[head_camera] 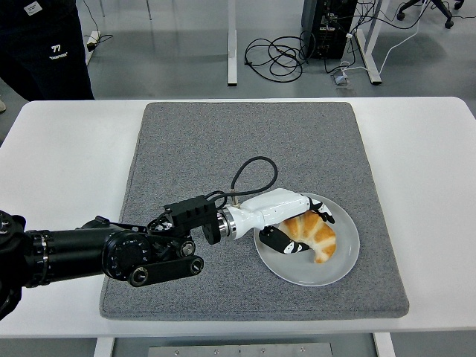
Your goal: Place the bread on the plate
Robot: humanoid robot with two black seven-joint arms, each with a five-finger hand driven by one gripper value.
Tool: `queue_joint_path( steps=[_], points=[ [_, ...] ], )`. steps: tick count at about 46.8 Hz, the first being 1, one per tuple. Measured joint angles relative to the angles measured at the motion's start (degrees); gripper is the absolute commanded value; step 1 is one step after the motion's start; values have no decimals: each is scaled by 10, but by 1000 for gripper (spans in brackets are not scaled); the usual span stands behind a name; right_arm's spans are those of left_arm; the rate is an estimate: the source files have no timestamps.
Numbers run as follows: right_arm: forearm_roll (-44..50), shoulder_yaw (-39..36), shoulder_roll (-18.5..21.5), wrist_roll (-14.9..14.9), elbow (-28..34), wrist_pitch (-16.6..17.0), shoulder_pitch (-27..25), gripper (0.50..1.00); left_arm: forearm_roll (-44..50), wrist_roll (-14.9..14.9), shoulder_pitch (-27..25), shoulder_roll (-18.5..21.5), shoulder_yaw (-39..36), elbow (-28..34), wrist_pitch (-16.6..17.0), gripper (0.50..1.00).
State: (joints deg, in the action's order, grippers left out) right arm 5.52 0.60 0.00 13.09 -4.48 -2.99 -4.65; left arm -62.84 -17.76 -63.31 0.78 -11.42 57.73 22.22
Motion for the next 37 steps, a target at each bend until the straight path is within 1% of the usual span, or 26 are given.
queue_joint_path(
  steps=[2,10,18,23,29,33,37],
  points=[
    [0,0,0,0,0,0,0,1000,0,0,0,0,0,0,5,745],
    [0,0,0,0,0,0,1,1000,5,1,3,1,0,1,14,766],
    [0,-1,0,0,0,0,1,1000,11,1,5,3,0,1,14,769],
    [0,-1,0,0,0,0,1,1000,11,1,7,3,0,2,14,781],
    [0,-1,0,0,0,0,1,1000,17,1,9,3,2,3,14,814],
    [0,-1,0,0,-1,0,1,1000,44,1,9,4,5,5,14,845],
    [0,-1,0,0,-1,0,2,1000,74,1,9,4,5,5,14,858]
  ],
)
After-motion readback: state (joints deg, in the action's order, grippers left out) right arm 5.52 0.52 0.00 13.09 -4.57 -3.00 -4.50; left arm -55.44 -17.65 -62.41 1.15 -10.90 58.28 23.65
